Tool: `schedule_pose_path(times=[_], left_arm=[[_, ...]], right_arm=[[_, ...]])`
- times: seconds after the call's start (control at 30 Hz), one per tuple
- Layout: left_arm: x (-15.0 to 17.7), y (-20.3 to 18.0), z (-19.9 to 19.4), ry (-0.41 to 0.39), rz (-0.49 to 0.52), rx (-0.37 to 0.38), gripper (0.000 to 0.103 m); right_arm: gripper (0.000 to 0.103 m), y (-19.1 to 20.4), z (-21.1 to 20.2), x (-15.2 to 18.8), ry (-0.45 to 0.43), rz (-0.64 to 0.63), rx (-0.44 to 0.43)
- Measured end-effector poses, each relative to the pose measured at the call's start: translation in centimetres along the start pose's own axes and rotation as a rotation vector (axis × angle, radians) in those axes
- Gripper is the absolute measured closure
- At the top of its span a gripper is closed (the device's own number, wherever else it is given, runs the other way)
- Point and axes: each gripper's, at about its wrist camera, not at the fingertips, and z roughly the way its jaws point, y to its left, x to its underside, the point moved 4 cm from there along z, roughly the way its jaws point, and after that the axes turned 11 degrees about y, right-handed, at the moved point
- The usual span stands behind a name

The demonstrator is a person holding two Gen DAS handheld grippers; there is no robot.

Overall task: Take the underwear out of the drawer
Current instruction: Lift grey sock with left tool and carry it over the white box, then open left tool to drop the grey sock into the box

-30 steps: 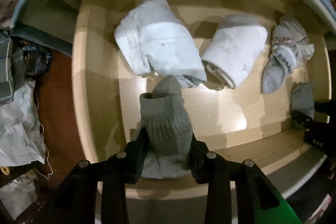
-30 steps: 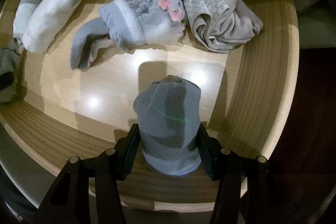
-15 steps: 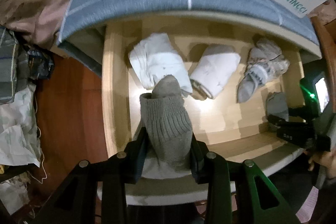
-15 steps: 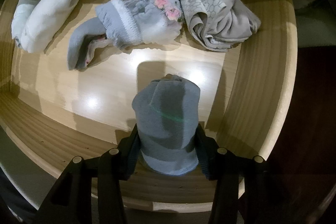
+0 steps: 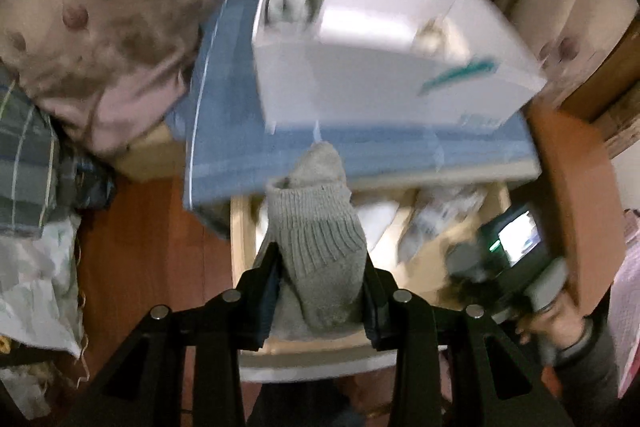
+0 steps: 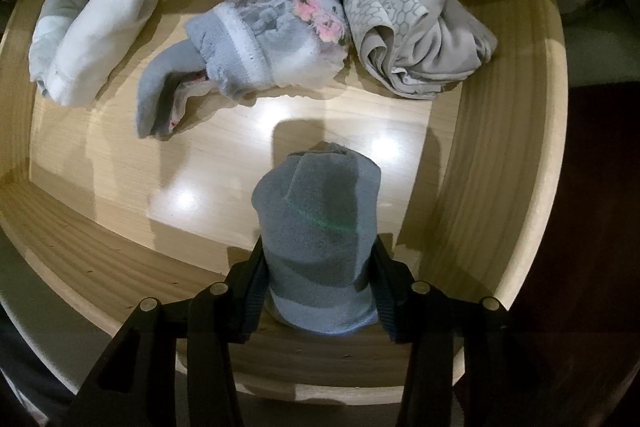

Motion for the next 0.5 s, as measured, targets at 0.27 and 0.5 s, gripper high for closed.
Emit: schedule_pose_path(times=[0.27, 0.5], left_arm=[[-6.1, -1.5, -6.9, -0.239, 0.016, 0.018, 0.068], [-12.0, -1.9, -5.8, -0.232, 0.014, -0.006, 0.068]], right_arm=[[0.060, -0.4, -0.3, -0.3, 0.000, 0.012, -0.069], [0.060, -1.7, -0.5, -0.6, -0.001, 0.038, -0.151]])
